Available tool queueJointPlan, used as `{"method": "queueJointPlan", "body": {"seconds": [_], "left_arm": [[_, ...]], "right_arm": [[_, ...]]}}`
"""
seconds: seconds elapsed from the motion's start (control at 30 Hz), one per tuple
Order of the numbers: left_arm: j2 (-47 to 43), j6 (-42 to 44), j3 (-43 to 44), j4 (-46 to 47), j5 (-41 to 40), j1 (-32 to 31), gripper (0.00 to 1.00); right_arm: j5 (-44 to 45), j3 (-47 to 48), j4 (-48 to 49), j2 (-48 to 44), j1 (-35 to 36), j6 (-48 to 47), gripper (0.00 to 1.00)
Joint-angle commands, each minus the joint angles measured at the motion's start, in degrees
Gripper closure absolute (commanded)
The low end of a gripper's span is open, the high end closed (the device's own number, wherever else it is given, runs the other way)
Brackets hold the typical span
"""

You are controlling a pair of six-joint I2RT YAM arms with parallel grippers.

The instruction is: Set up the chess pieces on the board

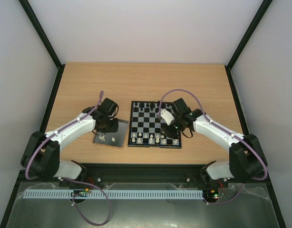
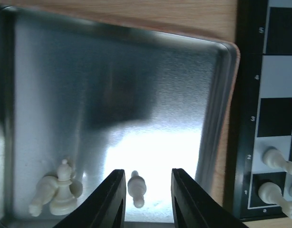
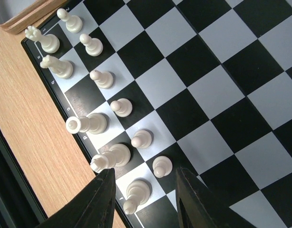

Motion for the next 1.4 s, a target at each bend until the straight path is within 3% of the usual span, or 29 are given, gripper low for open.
{"method": "queueJointPlan", "body": {"seconds": [0.0, 0.27, 0.63, 1.03, 1.27, 1.37], "left_arm": [[2.75, 1.74, 1.98, -5.04, 0.49, -2.07, 0.73], [8.04, 0.99, 1.76, -6.47, -3.70, -4.94, 0.73], [10.08, 0.98, 1.50, -6.94, -2.11, -7.18, 0.75], [11.60, 1.43, 1.48, -6.74, -3.10, -7.63, 0.92], [10.75, 3.69, 4.04, -8.43, -2.88, -7.64, 0.97], [9.54, 6.43, 5.74, -7.43, 0.82, -7.63, 0.97]], "right_arm": [[-0.26, -1.19, 0.99, -1.72, -0.15, 0.55, 0.63], [0.91, -2.12, 1.53, -2.50, -0.15, 0.57, 0.63], [1.15, -2.47, 1.58, -2.14, -0.15, 0.47, 0.62], [1.48, -2.73, 1.65, -1.84, -0.15, 0.30, 0.62], [2.08, -2.91, 1.71, -1.96, -0.15, 0.21, 0.63], [2.08, -3.00, 1.73, -1.87, -0.15, 0.21, 0.63]]}}
